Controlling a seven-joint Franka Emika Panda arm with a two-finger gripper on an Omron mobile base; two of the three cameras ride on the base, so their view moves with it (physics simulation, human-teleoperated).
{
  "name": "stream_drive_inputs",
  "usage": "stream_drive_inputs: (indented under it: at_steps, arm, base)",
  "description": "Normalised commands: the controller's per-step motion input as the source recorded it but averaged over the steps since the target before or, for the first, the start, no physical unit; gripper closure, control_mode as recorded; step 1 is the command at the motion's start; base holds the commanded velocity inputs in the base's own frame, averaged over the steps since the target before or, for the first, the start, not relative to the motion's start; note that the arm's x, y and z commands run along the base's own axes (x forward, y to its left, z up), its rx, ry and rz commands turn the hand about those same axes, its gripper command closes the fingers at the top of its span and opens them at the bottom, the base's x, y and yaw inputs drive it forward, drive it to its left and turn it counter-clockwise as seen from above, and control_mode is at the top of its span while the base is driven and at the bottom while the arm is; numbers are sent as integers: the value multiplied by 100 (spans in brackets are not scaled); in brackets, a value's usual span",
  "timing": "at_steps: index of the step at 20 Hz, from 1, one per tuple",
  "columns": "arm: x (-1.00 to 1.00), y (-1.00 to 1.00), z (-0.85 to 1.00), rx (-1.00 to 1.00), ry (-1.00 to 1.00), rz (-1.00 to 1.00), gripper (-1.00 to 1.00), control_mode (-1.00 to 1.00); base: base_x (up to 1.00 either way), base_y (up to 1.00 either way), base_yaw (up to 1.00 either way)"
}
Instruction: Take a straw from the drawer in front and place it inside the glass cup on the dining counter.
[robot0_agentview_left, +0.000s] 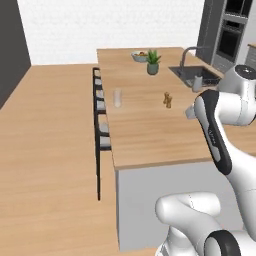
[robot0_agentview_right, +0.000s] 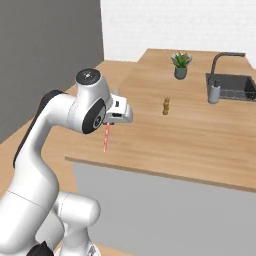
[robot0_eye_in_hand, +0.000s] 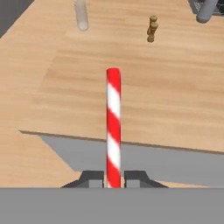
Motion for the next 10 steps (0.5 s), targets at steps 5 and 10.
stream_drive_inputs:
  at_steps: [5, 10]
  arm:
    - [0, 0, 0, 0, 0, 0, 100, 100]
    - [0, 0, 0, 0, 0, 0, 100, 100]
  base:
    - [19, 100, -26]
    - [36, 100, -29]
